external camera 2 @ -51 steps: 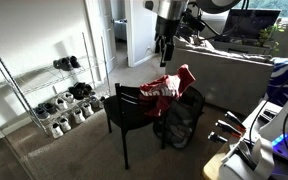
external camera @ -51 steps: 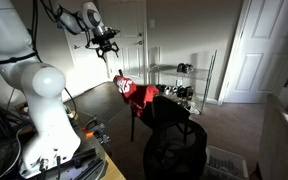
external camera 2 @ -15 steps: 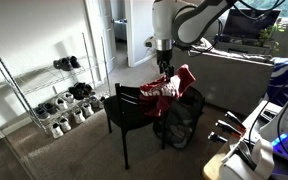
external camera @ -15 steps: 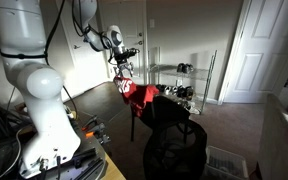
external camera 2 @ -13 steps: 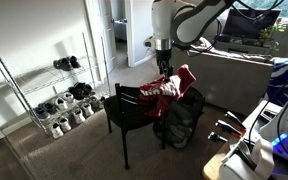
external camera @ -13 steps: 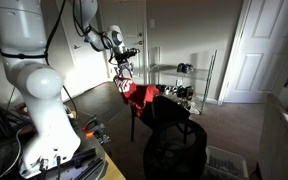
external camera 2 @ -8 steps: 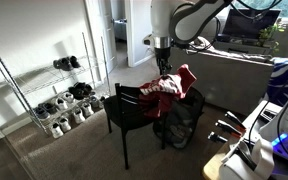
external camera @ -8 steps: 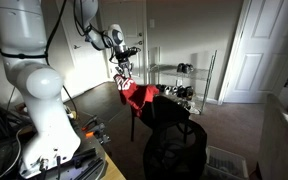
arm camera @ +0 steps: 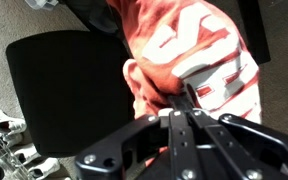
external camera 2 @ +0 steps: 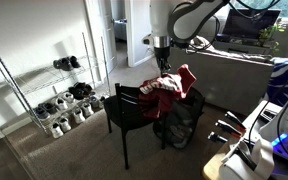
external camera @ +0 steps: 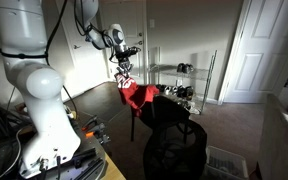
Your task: Put the red t-shirt in the black laundry bag.
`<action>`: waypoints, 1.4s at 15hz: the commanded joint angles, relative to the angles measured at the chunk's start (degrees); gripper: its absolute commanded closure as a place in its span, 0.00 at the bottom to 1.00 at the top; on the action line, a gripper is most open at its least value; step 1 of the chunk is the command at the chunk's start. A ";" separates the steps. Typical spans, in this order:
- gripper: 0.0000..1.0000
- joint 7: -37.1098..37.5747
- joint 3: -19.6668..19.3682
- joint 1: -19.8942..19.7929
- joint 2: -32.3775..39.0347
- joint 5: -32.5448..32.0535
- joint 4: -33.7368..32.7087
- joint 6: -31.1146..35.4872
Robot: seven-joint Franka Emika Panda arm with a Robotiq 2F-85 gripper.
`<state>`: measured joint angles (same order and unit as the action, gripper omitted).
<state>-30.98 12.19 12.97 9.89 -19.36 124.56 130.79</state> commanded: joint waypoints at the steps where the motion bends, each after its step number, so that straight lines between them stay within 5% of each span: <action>1: 1.00 -1.06 0.69 -0.84 -2.25 1.88 0.39 -1.99; 12: 1.00 3.26 -0.30 0.55 -29.57 3.44 9.85 -2.31; 21: 1.00 15.85 -0.57 -0.12 -39.96 2.73 12.41 -1.56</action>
<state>-18.48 11.61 13.02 -25.93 -16.04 134.82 128.71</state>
